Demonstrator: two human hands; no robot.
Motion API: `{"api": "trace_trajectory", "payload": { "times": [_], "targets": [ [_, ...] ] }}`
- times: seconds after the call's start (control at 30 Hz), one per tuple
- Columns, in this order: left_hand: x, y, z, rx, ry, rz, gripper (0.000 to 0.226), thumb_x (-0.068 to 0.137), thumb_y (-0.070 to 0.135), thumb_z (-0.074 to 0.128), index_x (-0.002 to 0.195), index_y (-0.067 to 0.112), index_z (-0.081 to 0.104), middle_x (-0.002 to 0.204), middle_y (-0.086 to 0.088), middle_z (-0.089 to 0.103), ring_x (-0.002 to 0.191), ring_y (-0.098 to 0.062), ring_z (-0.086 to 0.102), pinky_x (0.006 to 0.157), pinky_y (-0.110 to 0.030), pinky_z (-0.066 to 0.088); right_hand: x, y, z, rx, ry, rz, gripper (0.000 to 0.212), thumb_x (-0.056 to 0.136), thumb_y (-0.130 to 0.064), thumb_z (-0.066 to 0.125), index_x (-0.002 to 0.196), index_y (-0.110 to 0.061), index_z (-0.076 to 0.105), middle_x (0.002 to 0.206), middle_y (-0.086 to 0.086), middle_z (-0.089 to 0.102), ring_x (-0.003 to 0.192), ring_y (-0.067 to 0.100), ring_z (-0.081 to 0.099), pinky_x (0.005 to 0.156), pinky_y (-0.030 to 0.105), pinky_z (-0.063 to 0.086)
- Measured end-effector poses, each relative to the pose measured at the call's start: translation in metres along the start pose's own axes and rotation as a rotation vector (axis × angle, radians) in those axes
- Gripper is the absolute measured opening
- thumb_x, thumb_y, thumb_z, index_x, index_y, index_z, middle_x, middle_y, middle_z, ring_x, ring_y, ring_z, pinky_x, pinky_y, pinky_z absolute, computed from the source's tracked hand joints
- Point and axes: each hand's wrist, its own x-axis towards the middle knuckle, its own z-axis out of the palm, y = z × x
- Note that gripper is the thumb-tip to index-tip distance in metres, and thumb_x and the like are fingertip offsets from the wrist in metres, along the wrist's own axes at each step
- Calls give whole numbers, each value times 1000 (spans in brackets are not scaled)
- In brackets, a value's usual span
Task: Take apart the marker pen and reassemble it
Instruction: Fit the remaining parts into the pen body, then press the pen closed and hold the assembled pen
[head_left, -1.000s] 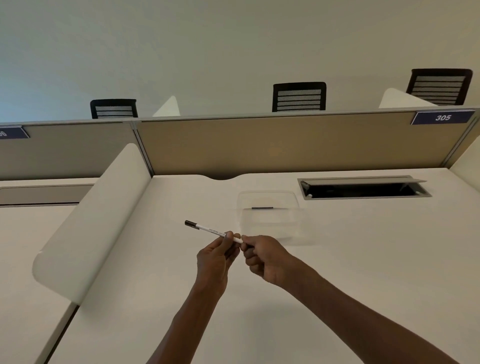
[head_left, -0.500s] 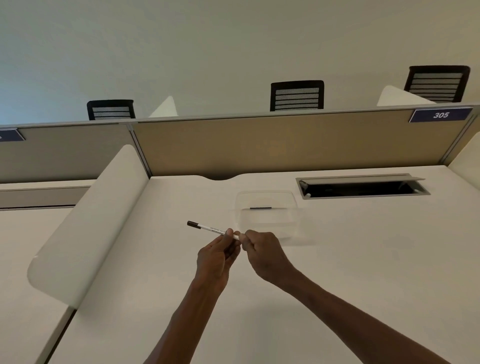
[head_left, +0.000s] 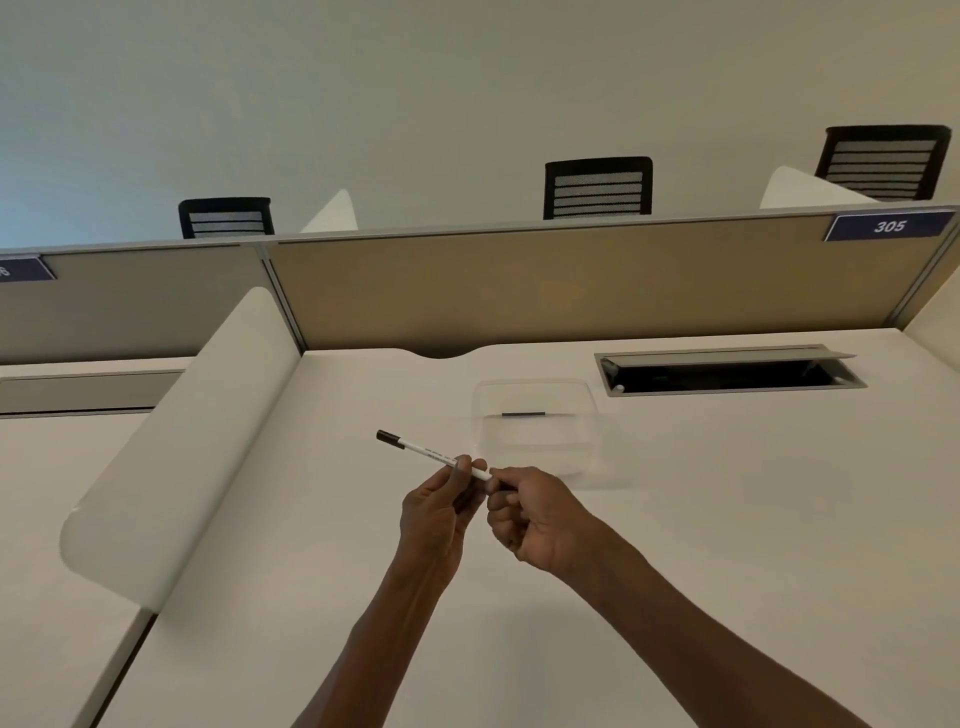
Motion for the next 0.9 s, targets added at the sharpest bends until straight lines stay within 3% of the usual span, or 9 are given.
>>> {"api": "trace_trajectory", "payload": {
  "times": [0.17,0.23,0.4,0.53,0.67,0.8,0.9],
  "targets": [
    [2,-2,6,-33,31,-32,22,78,23,73,84,3,78,79,-11,72,75,-21,70,77,-28,59,6,1,-13,-541,144,-358,60,101,-48,36,76,-5,70,52,-2,46,40,8,30,40,21,24],
    [3,-2,9,-77,63,-49,21,74,22,75,83,3,79,84,-10,75,75,-18,72,71,-25,59,11,3,-19,-628,188,-505,58,101,-51,35,86,-9,71,58,-4,49,45,7,36,43,21,29],
    [3,-1,13,-148,81,-79,18,76,19,75,82,3,79,87,-11,76,77,-16,73,68,-25,59,16,12,-35,-834,101,-889,11,94,-39,58,101,-34,66,90,-17,65,75,0,56,65,14,43],
    [1,0,18,-183,81,-119,16,86,16,71,78,4,79,80,-10,75,69,-14,71,64,-25,59,21,16,-38,-923,147,-1126,26,85,-26,73,109,-32,65,100,-11,60,75,7,55,64,14,46],
    [0,-2,21,-167,89,-174,16,85,19,73,78,6,79,83,-10,76,71,-15,73,65,-24,60,22,11,-36,-889,189,-1254,24,82,-21,77,100,-35,71,95,-9,59,67,14,54,58,15,44],
    [1,-1,22,-133,46,-220,19,80,23,76,88,6,75,85,-10,75,76,-15,73,72,-25,61,24,9,-33,-885,213,-1281,18,81,-15,78,96,-26,76,92,-5,57,68,11,53,56,20,47],
    [-1,-2,19,-2,-33,-200,22,85,30,72,92,10,77,96,-8,77,88,-17,75,79,-29,59,24,4,-32,-868,254,-1305,15,82,-14,77,94,-24,76,94,-5,60,71,9,56,56,25,50]
  ]
}}
